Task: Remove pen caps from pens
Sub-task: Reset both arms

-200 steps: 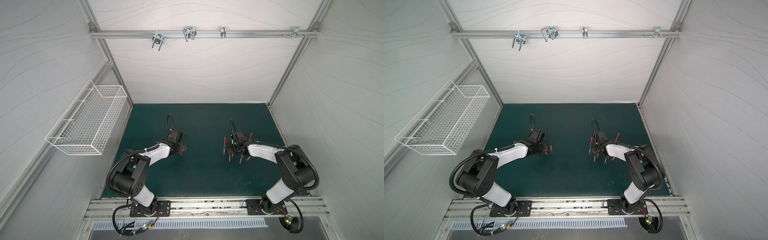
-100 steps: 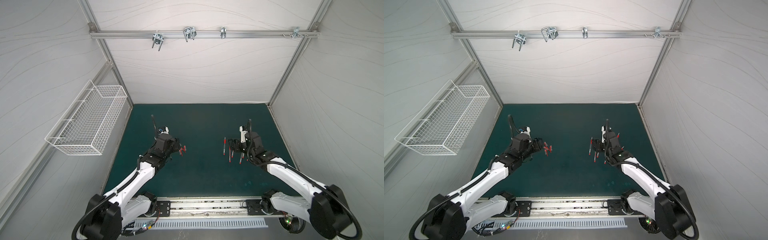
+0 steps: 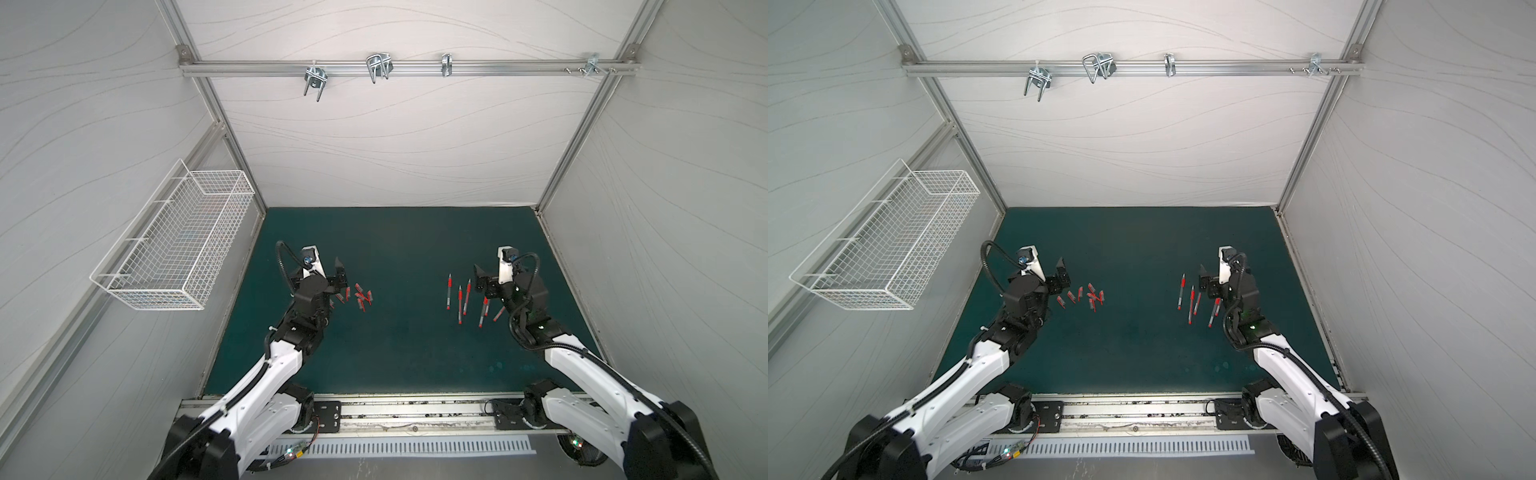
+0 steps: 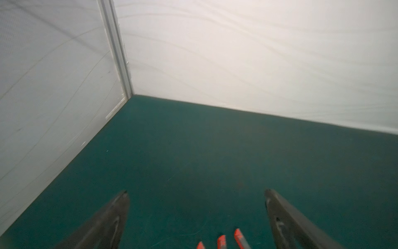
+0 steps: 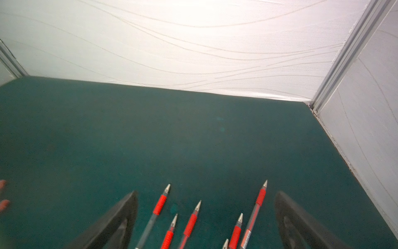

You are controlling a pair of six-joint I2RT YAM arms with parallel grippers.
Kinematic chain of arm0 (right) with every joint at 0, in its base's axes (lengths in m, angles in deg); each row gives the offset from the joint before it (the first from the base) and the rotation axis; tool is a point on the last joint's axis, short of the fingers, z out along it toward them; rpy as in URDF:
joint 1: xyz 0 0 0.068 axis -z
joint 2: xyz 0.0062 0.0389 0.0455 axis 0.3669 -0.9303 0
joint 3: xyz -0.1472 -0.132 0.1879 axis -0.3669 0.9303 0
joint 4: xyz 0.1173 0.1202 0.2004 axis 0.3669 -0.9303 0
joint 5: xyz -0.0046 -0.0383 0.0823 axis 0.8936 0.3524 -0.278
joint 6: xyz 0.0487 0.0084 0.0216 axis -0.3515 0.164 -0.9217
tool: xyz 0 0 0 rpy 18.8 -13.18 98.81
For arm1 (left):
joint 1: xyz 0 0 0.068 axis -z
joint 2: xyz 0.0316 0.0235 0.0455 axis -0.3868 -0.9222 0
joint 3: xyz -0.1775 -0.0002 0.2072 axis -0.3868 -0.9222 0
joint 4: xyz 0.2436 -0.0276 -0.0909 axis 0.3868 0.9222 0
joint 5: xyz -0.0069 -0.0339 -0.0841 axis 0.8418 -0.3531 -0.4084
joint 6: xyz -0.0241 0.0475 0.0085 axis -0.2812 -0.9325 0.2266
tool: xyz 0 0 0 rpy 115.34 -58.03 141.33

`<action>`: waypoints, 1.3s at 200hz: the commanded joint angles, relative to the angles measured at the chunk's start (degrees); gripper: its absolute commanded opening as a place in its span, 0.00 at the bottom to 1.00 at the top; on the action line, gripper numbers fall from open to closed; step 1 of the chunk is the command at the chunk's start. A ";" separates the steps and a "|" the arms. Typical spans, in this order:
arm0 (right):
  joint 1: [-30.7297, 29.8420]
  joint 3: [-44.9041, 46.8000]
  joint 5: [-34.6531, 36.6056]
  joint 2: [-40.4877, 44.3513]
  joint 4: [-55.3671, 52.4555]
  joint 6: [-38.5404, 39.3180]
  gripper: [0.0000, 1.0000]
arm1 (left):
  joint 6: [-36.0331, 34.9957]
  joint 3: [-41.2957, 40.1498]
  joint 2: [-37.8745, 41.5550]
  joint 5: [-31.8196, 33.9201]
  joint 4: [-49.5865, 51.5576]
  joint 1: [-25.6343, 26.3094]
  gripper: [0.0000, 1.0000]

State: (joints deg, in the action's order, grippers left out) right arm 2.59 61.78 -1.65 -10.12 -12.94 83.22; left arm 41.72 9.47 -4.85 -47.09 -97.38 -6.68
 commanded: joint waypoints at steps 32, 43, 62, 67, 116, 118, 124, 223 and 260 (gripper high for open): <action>12.02 7.32 -8.77 -11.35 22.78 -0.38 0.99 | -2.64 -4.75 -14.44 -4.64 -22.68 -9.65 0.99; 12.54 7.36 -8.61 -14.88 24.87 -0.27 0.99 | -2.63 -3.38 -14.73 -4.80 -21.20 -10.21 0.99; 13.23 7.84 -9.39 -20.88 31.16 -1.02 0.99 | -3.91 -3.96 -16.34 -6.98 -25.04 -11.59 0.99; 13.34 7.93 -9.80 -22.40 32.84 -1.12 0.99 | -4.82 -4.20 -17.02 -7.50 -26.47 -11.74 0.99; 14.11 7.77 -12.79 -34.84 44.60 -1.04 0.99 | -5.90 -4.28 -18.06 -8.65 -28.50 -12.52 0.99; 14.11 7.54 -12.84 -34.34 43.41 -1.16 0.99 | -5.86 -4.24 -18.02 -8.56 -28.39 -12.59 0.99; 14.39 6.85 -13.09 -32.92 39.81 -1.40 0.99 | -5.53 -4.27 -17.93 -8.09 -28.16 -12.72 0.99; 16.13 4.17 -19.43 -33.74 35.98 -1.41 0.99 | -2.32 -6.34 -28.06 -11.24 -34.04 -15.15 0.99; 17.43 2.40 -21.66 -33.81 33.02 -2.27 0.99 | -2.42 -2.90 -31.70 -14.62 -30.11 -16.07 0.99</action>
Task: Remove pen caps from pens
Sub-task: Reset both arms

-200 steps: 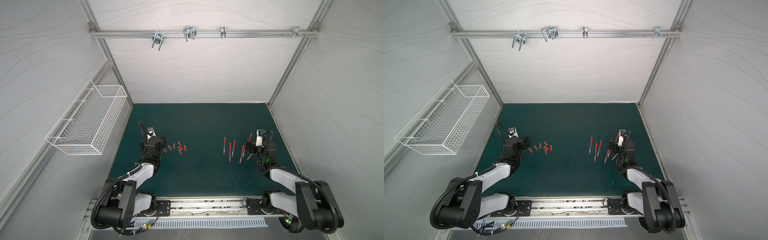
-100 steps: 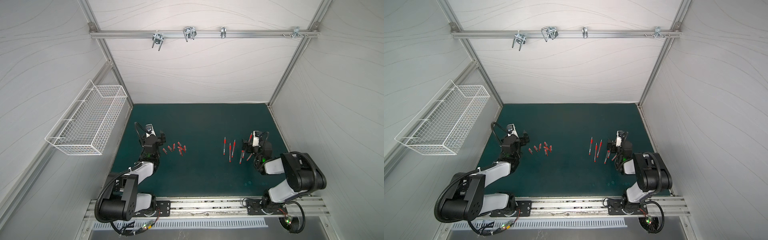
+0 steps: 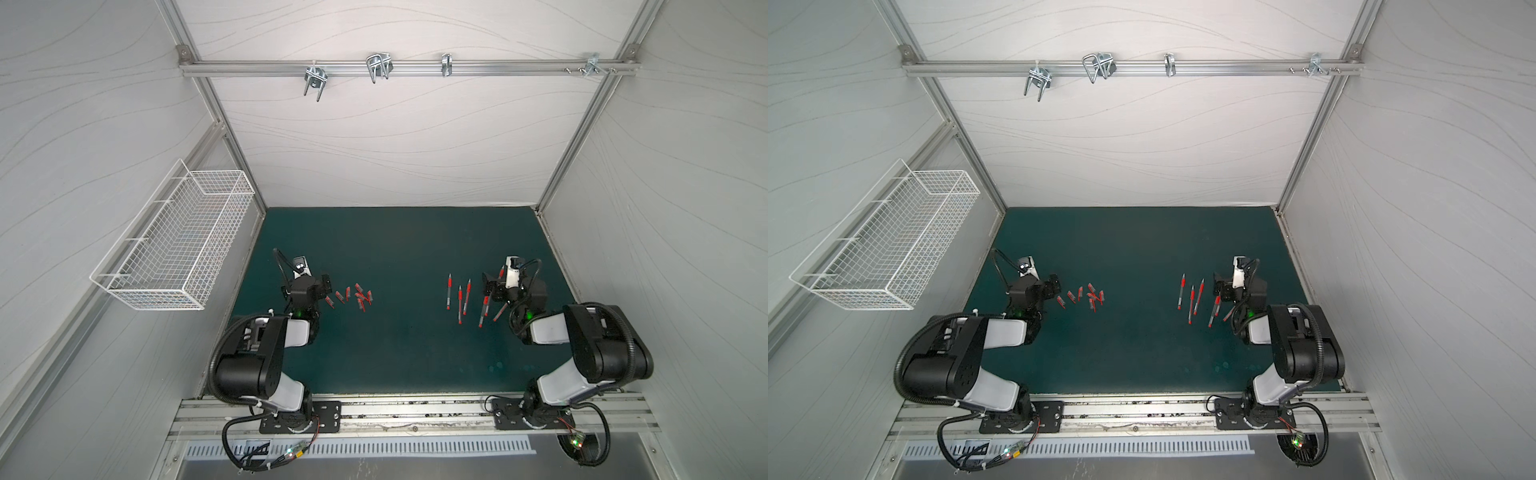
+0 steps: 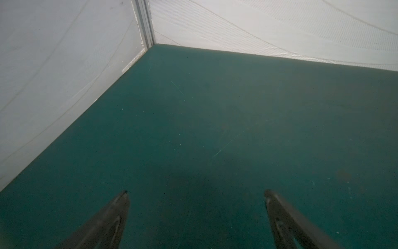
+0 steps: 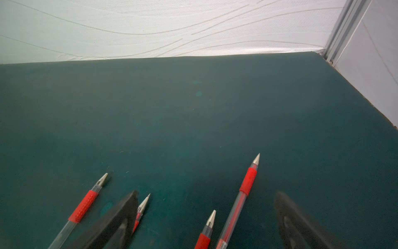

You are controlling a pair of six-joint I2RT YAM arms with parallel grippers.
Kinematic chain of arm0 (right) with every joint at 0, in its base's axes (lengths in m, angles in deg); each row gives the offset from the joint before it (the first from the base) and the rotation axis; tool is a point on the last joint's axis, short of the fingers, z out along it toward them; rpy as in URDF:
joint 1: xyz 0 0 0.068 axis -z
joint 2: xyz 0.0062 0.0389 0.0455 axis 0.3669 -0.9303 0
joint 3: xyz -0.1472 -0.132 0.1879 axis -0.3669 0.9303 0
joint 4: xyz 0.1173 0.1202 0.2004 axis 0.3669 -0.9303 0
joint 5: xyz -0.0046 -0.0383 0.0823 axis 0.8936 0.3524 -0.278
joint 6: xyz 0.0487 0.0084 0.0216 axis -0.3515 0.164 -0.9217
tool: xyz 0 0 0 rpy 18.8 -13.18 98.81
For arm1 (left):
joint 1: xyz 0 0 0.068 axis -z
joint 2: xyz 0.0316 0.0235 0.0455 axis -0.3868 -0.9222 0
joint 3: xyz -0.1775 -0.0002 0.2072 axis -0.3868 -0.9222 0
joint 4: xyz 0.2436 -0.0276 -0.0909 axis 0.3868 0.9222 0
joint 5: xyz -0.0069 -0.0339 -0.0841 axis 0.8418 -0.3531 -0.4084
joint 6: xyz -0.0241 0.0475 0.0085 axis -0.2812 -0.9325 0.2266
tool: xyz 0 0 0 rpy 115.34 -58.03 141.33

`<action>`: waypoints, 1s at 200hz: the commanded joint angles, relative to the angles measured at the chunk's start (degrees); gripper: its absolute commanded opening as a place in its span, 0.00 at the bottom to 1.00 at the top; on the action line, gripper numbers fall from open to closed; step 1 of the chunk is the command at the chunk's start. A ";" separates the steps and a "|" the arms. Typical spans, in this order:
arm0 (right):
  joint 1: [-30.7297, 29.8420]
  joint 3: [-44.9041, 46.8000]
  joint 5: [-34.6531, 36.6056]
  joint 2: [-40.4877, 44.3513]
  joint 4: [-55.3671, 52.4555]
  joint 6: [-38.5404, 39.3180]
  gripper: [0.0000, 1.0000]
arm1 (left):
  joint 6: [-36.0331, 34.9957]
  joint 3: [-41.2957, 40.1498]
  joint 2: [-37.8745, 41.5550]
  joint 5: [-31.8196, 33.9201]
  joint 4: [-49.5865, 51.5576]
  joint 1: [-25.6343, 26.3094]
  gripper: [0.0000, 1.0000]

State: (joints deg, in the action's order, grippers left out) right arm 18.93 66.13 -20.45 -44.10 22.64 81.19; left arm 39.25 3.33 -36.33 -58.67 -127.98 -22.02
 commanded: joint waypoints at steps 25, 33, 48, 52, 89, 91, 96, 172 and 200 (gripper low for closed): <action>1.44 -4.28 -4.16 -0.15 -6.69 -0.24 0.99 | -0.04 4.02 -1.00 -4.09 0.55 -1.07 0.99; 1.65 -5.08 -4.57 -0.19 -8.14 -0.43 0.99 | -0.02 4.11 -0.99 -4.33 0.73 -1.17 0.99; 1.70 -6.59 -4.39 -0.55 -10.75 -0.44 0.99 | -0.03 4.12 -1.00 -4.53 0.87 -1.26 0.99; 1.55 -6.70 -4.25 -0.59 -10.86 -0.36 0.99 | -0.03 4.11 -1.00 -4.43 0.76 -1.28 0.99; -0.85 -7.83 0.64 -0.62 -13.21 0.90 0.99 | -0.10 3.86 -0.74 -4.37 0.43 -1.26 0.99; -1.08 -7.91 0.93 -0.60 -13.40 1.00 0.99 | -0.12 3.81 -0.70 -4.38 0.37 -1.26 0.99; -1.39 -8.12 1.15 -0.59 -13.89 1.38 0.99 | -0.11 3.76 -0.74 -4.43 0.35 -1.22 0.99; -1.58 -8.22 1.40 -0.51 -14.16 1.66 0.99 | -0.30 3.85 -0.83 -4.42 0.43 -1.17 0.99; -1.62 -8.19 1.49 -0.58 -14.03 1.68 0.99 | -0.38 3.85 -0.91 -4.36 0.37 -1.09 0.99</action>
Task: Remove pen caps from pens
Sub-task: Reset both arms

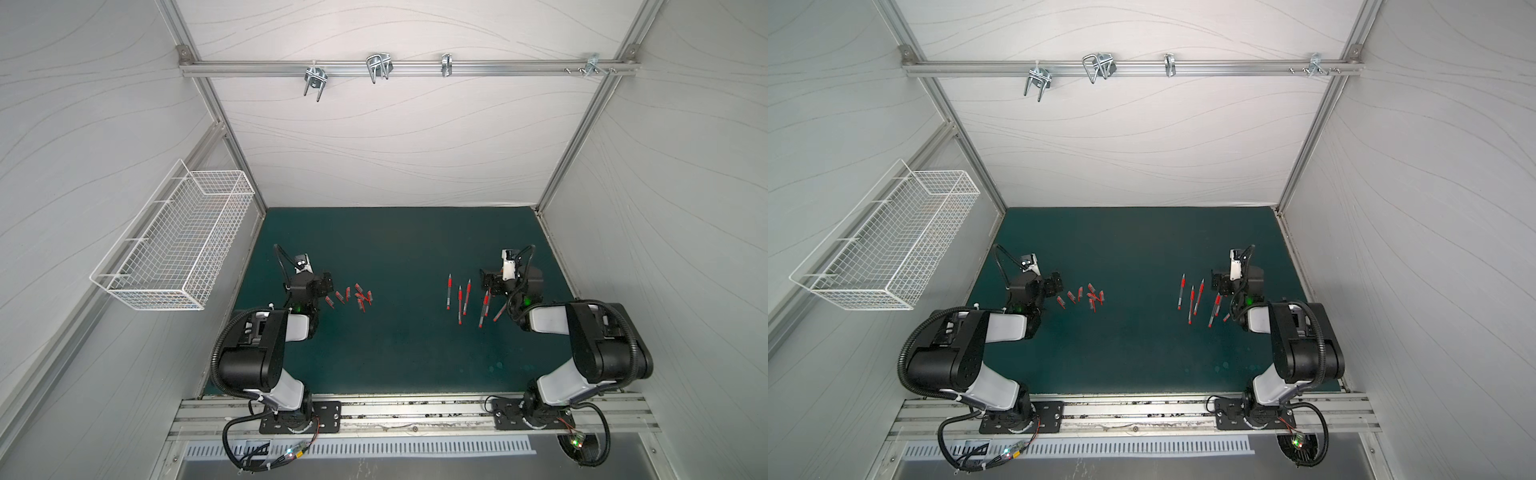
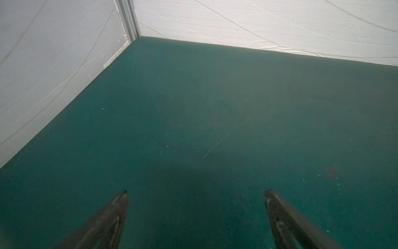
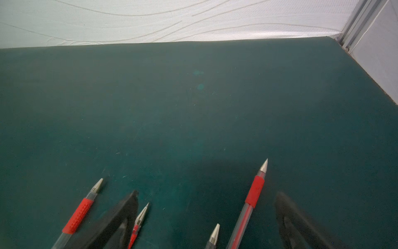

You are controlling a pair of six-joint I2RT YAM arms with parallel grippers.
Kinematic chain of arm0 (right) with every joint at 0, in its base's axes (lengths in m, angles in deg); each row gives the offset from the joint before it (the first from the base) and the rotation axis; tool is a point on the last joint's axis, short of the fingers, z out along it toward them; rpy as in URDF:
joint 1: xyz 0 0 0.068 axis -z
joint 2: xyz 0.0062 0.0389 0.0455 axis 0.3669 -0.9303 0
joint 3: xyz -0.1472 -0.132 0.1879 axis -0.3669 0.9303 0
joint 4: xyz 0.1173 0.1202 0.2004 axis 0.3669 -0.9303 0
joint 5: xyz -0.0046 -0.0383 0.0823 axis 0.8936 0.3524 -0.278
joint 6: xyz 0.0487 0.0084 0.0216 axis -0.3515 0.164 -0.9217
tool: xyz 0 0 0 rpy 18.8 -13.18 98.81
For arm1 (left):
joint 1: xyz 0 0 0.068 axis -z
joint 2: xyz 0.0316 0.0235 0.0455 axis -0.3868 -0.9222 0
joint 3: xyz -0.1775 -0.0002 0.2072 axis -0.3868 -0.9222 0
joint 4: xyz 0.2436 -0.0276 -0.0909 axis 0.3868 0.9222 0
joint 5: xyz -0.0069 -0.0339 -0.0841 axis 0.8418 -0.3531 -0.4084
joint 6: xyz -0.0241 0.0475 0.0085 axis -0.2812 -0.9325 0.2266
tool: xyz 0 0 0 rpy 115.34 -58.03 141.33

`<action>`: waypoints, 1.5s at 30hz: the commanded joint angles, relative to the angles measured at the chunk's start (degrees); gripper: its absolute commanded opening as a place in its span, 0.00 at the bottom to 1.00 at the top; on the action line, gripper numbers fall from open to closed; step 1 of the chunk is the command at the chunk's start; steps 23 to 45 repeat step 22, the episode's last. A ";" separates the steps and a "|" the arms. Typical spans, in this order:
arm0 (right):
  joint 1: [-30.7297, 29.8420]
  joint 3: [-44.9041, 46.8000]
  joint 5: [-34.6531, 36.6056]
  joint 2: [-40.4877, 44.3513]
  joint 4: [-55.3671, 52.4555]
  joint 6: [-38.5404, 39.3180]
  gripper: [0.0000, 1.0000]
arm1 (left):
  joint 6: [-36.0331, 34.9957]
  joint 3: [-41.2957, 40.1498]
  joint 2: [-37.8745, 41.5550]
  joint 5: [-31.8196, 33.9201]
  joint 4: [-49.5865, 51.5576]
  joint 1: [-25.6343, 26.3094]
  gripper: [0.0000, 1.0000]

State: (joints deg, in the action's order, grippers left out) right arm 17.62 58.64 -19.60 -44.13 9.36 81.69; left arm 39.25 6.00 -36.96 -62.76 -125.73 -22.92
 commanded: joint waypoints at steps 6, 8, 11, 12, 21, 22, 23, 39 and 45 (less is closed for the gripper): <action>-0.29 -0.69 0.66 -0.53 -0.78 1.17 0.99 | -0.37 1.22 -0.28 -0.29 -1.91 -0.17 0.99; -0.39 -0.70 0.68 -0.55 -0.75 1.17 0.99 | -0.52 1.31 -0.26 -0.21 -1.82 -0.10 0.99; -0.34 -0.70 0.65 -0.53 -0.77 1.15 0.99 | -0.69 1.31 -0.24 0.03 -1.82 0.16 0.99; -0.36 -0.67 0.65 -0.51 -0.76 1.17 0.99 | -0.70 1.35 -0.27 0.20 -1.82 0.16 0.99; -0.39 -0.69 0.62 -0.48 -0.74 1.17 0.99 | -0.70 1.37 -0.33 0.24 -1.64 0.16 0.99; -0.35 -0.70 0.59 -0.45 -0.74 1.17 0.99 | -0.67 1.34 -0.28 0.17 -1.73 0.24 0.99; -0.35 -0.70 0.59 -0.45 -0.74 1.17 0.99 | -0.67 1.34 -0.28 0.17 -1.73 0.24 0.99; -0.35 -0.70 0.59 -0.45 -0.74 1.17 0.99 | -0.67 1.34 -0.28 0.17 -1.73 0.24 0.99; -0.35 -0.70 0.59 -0.45 -0.74 1.17 0.99 | -0.67 1.34 -0.28 0.17 -1.73 0.24 0.99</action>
